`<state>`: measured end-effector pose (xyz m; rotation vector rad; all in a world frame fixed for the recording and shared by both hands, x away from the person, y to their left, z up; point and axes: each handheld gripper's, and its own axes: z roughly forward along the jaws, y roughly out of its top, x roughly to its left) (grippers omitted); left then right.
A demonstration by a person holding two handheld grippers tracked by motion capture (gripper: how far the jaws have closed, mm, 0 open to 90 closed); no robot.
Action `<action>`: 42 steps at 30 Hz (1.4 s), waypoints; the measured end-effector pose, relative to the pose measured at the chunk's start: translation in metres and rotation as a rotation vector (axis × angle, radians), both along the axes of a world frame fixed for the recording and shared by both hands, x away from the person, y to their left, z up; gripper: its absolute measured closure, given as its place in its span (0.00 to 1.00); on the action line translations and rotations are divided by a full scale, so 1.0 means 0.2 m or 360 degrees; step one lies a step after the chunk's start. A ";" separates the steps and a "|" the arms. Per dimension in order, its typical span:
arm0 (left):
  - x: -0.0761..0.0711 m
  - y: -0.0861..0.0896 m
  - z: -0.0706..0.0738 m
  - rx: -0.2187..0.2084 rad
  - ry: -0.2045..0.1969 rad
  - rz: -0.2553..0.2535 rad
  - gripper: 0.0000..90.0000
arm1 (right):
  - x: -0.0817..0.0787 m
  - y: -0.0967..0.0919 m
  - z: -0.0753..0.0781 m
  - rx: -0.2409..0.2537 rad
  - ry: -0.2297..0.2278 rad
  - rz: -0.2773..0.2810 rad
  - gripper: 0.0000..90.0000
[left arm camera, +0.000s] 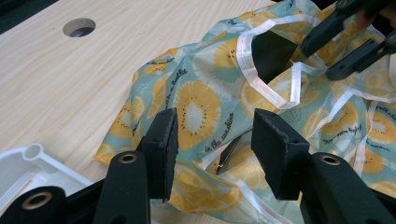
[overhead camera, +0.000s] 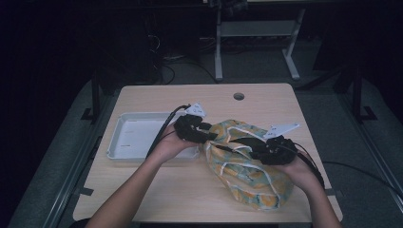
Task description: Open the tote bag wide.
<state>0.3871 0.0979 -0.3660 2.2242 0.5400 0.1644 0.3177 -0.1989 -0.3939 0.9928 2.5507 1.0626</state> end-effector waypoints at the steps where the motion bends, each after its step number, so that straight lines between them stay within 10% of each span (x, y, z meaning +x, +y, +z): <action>1: 0.00 0.00 0.00 0.0000 0.0001 -0.0003 0.56 | 0.01 0.00 -0.01 -0.0016 0.0012 0.0008 0.68; 8: -0.01 -0.01 -0.02 -0.0004 0.0005 -0.0018 0.55 | 0.03 0.01 -0.05 -0.0074 0.0040 0.0021 0.99; 32: -0.03 -0.14 -0.07 0.0029 -0.0042 -0.0100 0.45 | 0.18 0.02 0.15 0.0150 -0.0101 0.0019 0.99; 42: 0.02 -0.16 -0.10 0.0025 -0.0018 -0.0104 1.00 | 0.18 0.05 0.15 0.0152 -0.0095 0.0032 0.99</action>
